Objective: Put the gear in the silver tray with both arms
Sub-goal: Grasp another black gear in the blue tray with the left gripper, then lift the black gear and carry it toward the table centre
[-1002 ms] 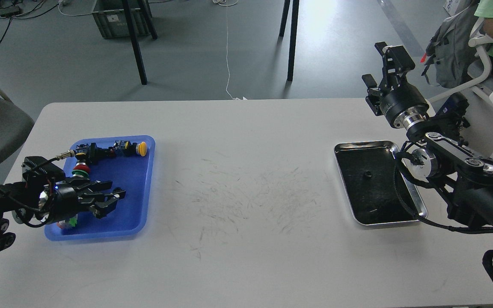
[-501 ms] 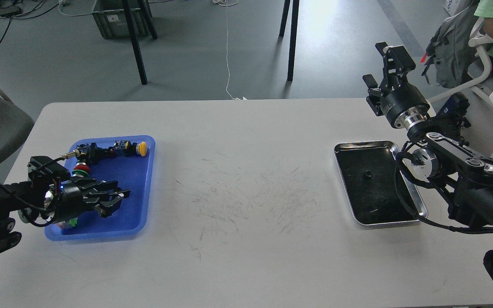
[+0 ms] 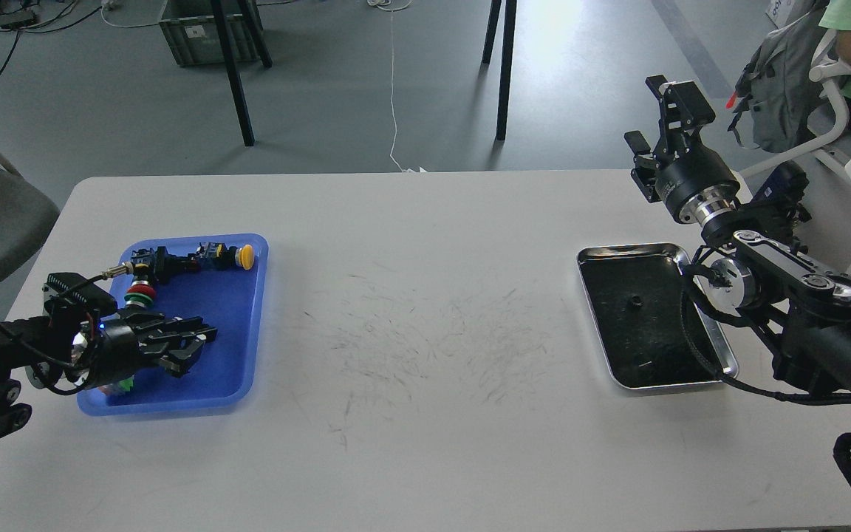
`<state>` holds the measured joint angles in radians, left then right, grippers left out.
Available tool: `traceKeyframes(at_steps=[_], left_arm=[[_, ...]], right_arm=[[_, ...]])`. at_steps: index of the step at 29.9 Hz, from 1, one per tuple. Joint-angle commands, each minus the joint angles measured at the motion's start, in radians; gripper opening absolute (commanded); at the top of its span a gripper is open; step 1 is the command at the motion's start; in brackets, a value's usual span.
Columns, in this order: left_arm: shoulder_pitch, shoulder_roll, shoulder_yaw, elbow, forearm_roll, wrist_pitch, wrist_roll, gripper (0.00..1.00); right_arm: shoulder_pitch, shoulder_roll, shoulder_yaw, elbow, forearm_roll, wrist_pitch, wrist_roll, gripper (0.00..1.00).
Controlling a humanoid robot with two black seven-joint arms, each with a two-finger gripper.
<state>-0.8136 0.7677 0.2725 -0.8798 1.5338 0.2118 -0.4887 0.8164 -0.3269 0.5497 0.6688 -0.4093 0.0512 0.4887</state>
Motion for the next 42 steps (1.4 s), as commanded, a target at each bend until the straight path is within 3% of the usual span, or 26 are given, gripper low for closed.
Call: traceKeyframes(at_steps=[1, 14, 21, 28, 42], left_arm=[[-0.003, 0.008, -0.002, -0.01, -0.001, 0.0, 0.0, 0.27], [-0.021, 0.047, -0.094, -0.059, -0.034, -0.011, 0.0, 0.23], [-0.162, 0.041, -0.104, -0.136, -0.05, -0.041, 0.0, 0.24], [-0.246, -0.066, -0.093, -0.145, -0.05, -0.087, 0.0, 0.24], [-0.294, -0.455, 0.013, -0.019, -0.05, -0.089, 0.0, 0.24]], right_arm=[[-0.002, 0.0, -0.001, 0.0, 0.0, -0.001, 0.0, 0.94], [-0.002, 0.0, 0.001, 0.0, 0.0, -0.002, 0.0, 0.94], [0.017, 0.002, 0.036, -0.002, 0.024, -0.005, 0.0, 0.94], [0.029, 0.049, 0.047, -0.009, 0.073, -0.008, 0.0, 0.94], [0.043, 0.088, 0.044, -0.014, 0.072, -0.027, 0.0, 0.94]])
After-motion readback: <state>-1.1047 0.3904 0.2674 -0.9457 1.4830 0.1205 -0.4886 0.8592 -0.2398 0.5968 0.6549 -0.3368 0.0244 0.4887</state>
